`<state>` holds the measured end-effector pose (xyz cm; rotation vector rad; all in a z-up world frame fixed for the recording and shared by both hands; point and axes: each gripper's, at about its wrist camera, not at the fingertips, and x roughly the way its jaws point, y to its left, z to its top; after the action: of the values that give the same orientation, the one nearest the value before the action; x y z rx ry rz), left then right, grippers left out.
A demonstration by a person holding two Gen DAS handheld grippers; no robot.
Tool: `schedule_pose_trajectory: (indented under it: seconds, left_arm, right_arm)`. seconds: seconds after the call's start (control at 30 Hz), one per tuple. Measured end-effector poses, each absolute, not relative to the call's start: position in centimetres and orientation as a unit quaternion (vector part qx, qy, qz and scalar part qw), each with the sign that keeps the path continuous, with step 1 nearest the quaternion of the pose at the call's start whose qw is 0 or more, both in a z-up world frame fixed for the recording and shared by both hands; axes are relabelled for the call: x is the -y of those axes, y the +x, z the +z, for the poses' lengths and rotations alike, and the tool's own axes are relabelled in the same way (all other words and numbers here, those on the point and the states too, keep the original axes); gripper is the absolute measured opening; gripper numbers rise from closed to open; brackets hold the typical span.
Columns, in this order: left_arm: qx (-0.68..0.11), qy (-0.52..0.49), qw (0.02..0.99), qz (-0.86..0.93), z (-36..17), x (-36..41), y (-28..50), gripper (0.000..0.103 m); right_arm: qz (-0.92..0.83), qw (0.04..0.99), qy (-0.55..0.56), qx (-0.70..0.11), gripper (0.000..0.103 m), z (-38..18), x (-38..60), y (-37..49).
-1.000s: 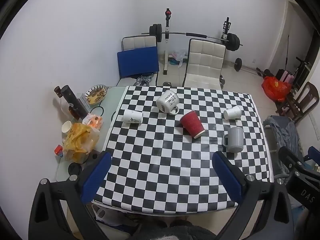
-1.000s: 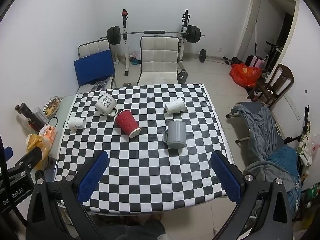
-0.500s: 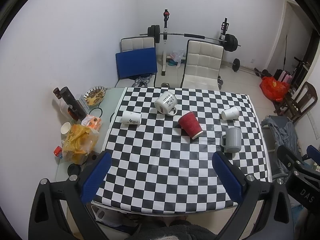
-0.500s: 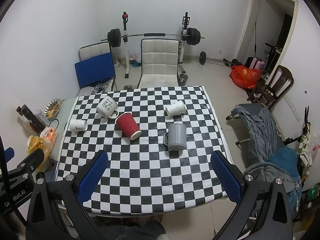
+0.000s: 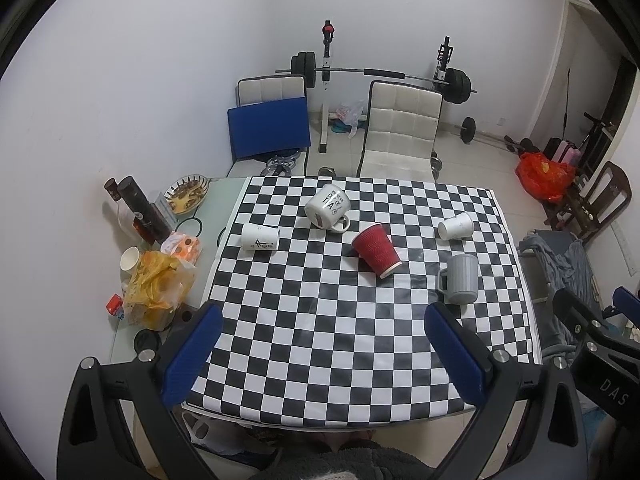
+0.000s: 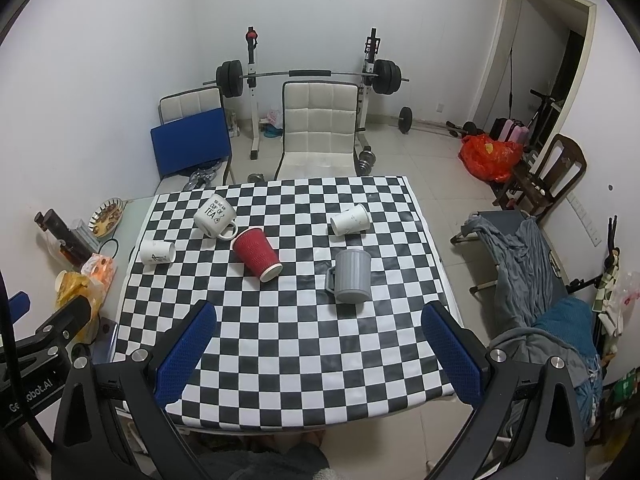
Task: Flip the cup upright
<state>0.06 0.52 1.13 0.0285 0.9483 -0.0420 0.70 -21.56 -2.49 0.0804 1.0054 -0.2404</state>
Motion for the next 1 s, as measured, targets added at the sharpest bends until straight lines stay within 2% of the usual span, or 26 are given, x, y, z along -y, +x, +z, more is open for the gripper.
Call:
schedule_pose_trajectory:
  seconds: [1.0]
  left_arm:
    - [-0.447,0.015,0.894,-0.022,2.6,1.0,0.1,0.103]
  right_arm:
    - [-0.116,0.872,0.038,-0.474,0.103,-1.8,21.7,0.4]
